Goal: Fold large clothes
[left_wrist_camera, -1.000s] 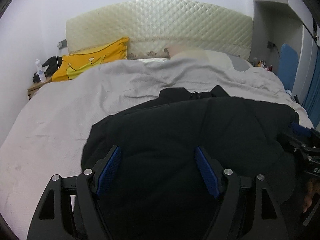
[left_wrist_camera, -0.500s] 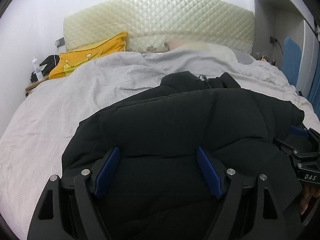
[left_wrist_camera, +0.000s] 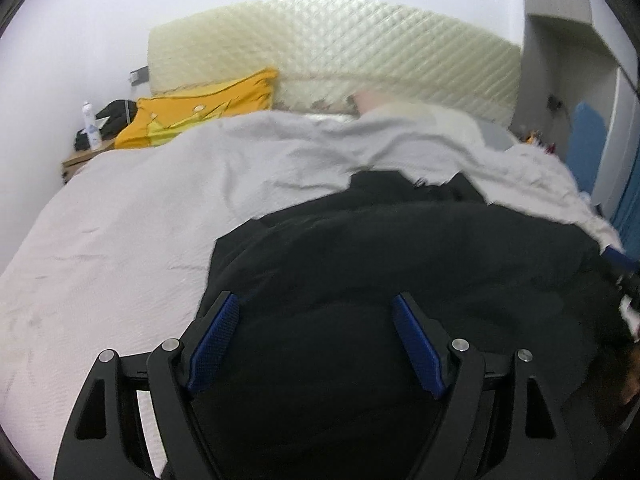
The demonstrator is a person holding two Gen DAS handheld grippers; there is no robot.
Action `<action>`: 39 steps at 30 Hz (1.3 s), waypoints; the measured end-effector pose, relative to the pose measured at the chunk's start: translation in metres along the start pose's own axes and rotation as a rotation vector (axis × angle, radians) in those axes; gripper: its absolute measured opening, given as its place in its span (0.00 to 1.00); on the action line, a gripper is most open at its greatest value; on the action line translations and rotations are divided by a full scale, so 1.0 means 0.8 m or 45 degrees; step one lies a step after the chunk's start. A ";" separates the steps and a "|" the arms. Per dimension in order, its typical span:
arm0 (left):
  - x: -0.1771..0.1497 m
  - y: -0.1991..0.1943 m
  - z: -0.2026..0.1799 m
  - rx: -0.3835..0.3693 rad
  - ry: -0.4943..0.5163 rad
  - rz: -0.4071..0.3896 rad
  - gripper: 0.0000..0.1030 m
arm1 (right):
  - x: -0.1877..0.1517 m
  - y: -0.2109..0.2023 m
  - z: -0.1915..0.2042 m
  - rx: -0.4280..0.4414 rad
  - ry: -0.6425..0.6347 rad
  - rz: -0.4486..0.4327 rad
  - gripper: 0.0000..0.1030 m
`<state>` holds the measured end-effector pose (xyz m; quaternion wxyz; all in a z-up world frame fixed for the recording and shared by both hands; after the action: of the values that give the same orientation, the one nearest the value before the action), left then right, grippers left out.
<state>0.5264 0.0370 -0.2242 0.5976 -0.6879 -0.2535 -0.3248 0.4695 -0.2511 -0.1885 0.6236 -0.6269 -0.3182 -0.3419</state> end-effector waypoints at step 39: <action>0.090 -0.209 -0.096 -0.053 0.064 -0.163 0.80 | 0.088 -0.189 0.017 0.040 0.041 -0.142 0.53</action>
<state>0.4399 -0.0154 -0.0544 0.5672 -0.6743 -0.2750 -0.3847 0.3849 -0.2365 -0.0447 0.6184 -0.5929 -0.3479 -0.3810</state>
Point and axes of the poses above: each gripper's, at about its wrist camera, not at the fingertips, and y roughly the way its jaws point, z to its left, x to its top, the point moved 7 cm from there along y, roughly the way its jaws point, and after that the axes turned 8 degrees about -x, right-handed, at the moved point
